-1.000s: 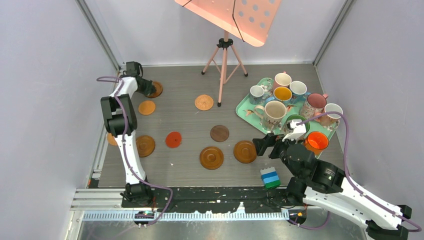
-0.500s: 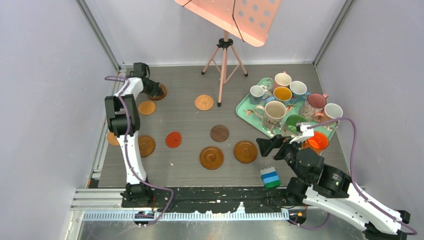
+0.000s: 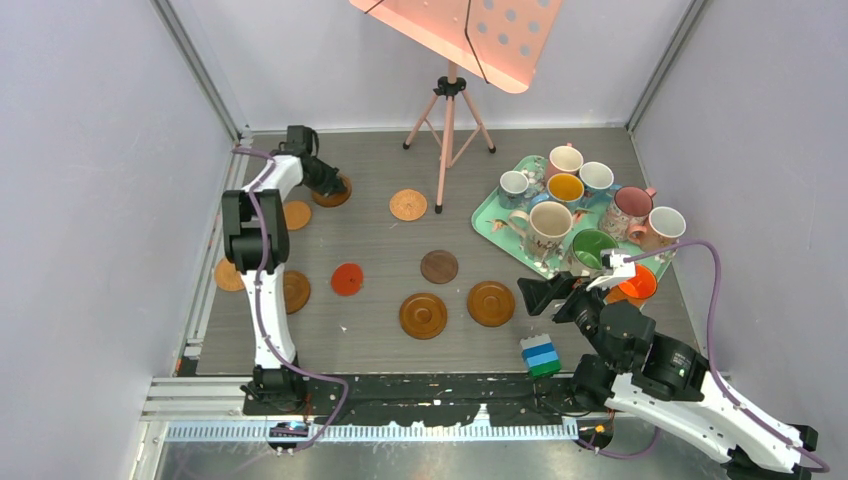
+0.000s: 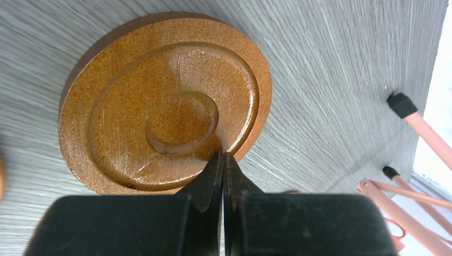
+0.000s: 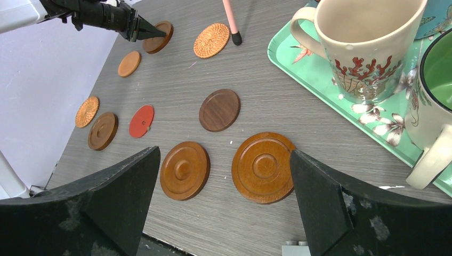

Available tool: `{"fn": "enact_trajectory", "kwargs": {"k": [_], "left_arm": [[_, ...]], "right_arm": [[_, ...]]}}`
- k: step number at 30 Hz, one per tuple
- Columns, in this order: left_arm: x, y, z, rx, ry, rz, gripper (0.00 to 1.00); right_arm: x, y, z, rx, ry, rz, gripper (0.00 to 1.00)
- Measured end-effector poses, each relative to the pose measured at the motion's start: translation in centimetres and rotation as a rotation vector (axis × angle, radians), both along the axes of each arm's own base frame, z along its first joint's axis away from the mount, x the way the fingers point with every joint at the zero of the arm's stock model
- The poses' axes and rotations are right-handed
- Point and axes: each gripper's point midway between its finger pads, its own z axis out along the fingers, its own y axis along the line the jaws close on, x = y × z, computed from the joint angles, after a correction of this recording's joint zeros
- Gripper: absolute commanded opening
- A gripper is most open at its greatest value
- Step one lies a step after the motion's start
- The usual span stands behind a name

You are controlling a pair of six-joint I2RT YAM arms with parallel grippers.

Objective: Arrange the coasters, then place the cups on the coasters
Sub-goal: Move the coaster to the center of the board.

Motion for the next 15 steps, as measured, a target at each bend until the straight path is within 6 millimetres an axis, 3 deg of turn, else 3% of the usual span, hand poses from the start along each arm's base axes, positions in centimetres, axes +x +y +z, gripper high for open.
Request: {"fn": "enact_trajectory", "kwargs": {"k": [6,15], "left_arm": [[-0.7,-2.5,0.3,-0.006,-0.005,-0.104,0.00],[-1.7,-7.7,3.2,-0.052,-0.088,-0.306,0.01]], "right_arm": [[0.0,0.0,0.0,0.003,0.001,0.000,0.99],[0.0,0.2,-0.2,0.003,0.007,0.004,0.97]]}}
